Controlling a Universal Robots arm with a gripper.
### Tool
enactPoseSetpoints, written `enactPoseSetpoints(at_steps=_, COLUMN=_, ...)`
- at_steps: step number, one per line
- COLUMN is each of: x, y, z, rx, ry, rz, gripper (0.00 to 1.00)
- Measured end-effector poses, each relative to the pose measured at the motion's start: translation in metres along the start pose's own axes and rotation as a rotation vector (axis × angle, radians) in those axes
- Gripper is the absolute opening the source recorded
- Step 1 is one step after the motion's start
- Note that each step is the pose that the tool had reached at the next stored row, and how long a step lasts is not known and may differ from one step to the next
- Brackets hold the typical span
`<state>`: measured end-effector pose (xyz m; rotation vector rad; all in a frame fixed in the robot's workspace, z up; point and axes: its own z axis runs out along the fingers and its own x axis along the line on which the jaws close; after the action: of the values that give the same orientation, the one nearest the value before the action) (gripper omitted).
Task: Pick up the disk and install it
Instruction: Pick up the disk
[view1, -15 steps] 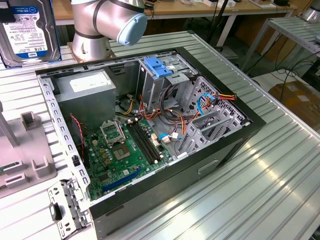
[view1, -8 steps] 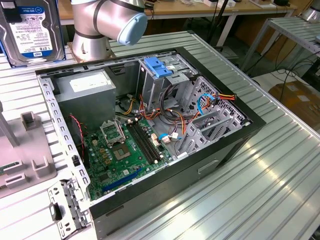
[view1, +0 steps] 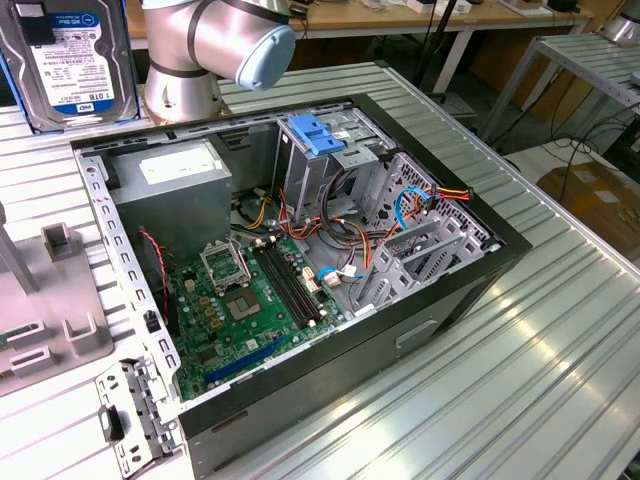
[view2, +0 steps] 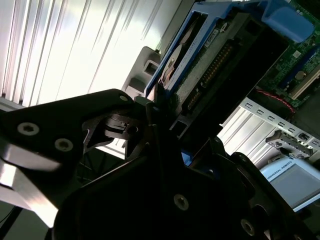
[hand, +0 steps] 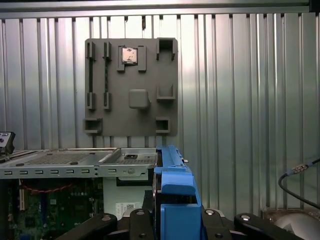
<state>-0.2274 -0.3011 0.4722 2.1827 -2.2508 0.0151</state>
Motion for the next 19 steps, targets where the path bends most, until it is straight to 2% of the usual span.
enactPoseSetpoints(at_steps=3, x=0.0001, y=-0.0078, z=0.0, rx=0.0, ry=0.0, rz=0.0, gripper=0.36)
enactPoseSetpoints(at_steps=19, x=0.0007, y=-0.0321, z=0.0002, rx=-0.0001, ry=0.0, rz=0.0, gripper=0.36)
